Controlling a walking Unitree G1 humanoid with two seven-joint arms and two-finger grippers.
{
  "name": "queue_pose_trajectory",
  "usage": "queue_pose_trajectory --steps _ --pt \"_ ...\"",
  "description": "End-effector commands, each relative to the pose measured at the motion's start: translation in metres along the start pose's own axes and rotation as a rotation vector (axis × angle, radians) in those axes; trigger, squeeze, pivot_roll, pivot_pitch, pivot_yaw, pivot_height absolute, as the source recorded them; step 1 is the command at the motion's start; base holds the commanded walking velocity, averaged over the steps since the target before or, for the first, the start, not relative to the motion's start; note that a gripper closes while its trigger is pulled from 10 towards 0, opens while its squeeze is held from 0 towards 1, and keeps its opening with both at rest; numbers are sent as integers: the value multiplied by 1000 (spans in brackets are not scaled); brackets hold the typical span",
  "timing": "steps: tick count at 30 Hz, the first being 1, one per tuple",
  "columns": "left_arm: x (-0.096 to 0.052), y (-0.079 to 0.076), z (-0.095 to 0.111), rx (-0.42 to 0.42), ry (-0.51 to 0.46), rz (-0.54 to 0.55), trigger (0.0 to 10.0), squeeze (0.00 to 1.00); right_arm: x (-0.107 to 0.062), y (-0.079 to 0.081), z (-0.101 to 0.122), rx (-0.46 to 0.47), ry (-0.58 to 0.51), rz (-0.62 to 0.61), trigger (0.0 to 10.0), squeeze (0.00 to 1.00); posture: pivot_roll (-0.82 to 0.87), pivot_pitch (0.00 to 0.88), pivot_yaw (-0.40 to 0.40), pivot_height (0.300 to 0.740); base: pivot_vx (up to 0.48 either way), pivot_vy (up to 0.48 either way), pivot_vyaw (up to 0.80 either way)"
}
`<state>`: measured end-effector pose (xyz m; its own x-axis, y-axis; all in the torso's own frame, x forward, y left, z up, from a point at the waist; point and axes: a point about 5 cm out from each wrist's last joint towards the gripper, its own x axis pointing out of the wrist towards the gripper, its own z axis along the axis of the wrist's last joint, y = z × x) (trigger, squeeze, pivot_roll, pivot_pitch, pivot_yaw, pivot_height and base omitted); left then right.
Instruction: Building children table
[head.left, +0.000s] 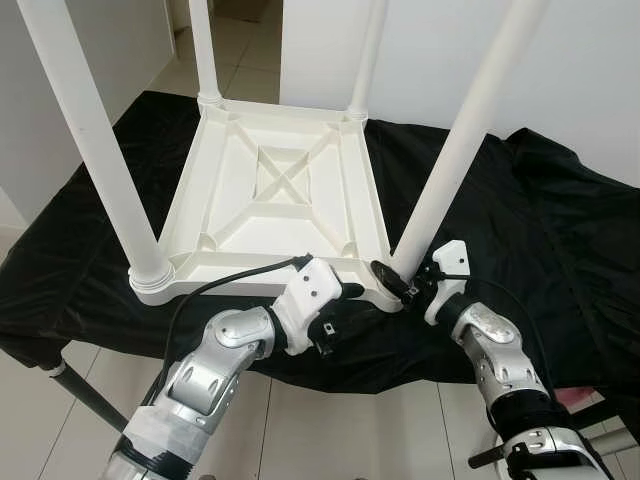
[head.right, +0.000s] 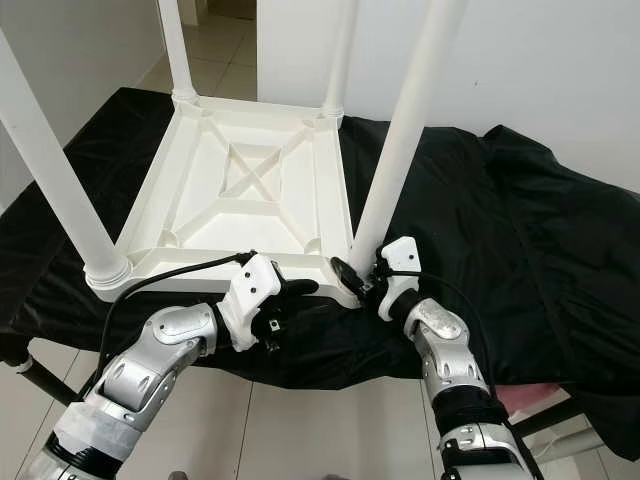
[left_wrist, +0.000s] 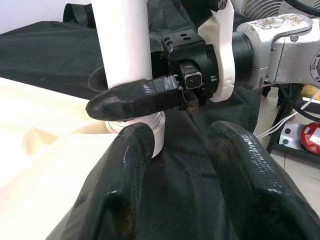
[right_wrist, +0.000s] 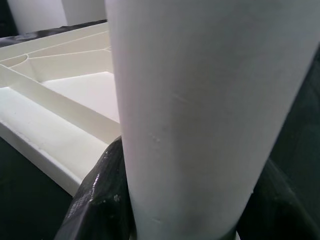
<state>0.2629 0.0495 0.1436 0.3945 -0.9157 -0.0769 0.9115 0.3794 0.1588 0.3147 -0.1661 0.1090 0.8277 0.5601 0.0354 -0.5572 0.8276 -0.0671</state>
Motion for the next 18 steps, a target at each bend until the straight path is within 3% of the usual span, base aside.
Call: queue_pose_trajectory --steps 1,6,10,12,14,16,18 --pt "1 0 1 7 2 14 10000 0 -5 -1 -8 -7 45 -20 10000 0 3 0 -98 740 0 0 0" --pt "4 1 2 6 -3 13 10000 0 -4 2 -15 -18 103 -185 10000 0 -5 0 -99 740 0 0 0" --pt "5 0 2 5 -6 9 10000 0 -5 4 -16 51 92 -376 10000 0 -11 0 -99 740 0 0 0" --pt "5 0 2 5 -6 9 10000 0 -5 5 -15 58 86 -386 10000 0 -11 0 -99 740 0 0 0" --pt "5 0 2 6 -8 9 10000 0 -7 11 -18 94 95 -554 10000 0 -12 0 -99 740 0 0 0" --pt "5 0 2 6 -8 9 10000 0 -7 11 -18 94 95 -554 10000 0 -12 0 -99 740 0 0 0" --pt "6 0 3 7 -9 8 10000 0 -8 17 -20 116 111 -683 10000 0 -12 0 -99 740 0 0 0"
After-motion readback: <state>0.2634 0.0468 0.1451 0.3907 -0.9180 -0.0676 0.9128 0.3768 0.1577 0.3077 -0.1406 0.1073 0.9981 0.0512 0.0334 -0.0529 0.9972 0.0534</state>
